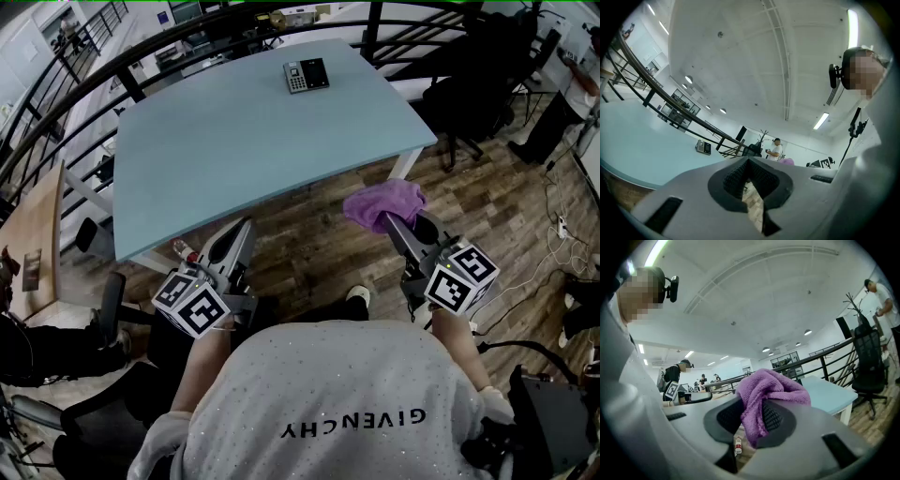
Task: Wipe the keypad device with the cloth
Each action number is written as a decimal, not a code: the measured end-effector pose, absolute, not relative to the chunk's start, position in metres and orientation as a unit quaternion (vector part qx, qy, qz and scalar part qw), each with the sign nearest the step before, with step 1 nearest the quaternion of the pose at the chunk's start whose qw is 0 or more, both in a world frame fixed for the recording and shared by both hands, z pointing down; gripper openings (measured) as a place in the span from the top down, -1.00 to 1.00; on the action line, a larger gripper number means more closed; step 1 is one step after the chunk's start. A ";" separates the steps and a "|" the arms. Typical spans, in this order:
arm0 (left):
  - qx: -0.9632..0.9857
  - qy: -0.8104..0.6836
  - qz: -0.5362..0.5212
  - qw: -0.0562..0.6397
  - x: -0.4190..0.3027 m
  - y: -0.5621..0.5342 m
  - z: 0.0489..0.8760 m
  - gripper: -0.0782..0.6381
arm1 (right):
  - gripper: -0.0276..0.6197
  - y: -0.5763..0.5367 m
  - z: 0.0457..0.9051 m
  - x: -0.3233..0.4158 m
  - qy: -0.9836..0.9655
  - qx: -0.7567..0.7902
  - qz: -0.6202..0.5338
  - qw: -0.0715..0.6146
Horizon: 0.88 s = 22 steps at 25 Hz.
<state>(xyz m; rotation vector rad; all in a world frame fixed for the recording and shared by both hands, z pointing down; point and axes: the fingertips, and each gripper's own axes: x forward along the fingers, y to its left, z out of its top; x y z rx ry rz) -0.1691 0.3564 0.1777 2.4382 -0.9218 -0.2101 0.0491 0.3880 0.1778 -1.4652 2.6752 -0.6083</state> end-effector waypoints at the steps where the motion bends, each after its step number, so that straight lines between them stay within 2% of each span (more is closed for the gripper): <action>1: 0.900 -0.342 -0.076 0.261 -0.171 0.356 0.179 0.78 | 0.74 0.389 0.179 0.047 0.861 -0.471 -0.194 0.012; 10: 0.895 -0.351 -0.070 0.267 -0.162 0.346 0.192 0.78 | 0.74 0.374 0.200 0.058 0.855 -0.476 -0.207 0.001; 16: 0.892 -0.358 -0.073 0.266 -0.146 0.303 0.197 0.78 | 0.74 0.313 0.208 0.081 0.848 -0.485 -0.211 0.019; 22: 0.884 -0.376 -0.083 0.266 -0.123 0.244 0.211 0.78 | 0.74 0.245 0.215 0.103 0.863 -0.469 -0.187 0.000</action>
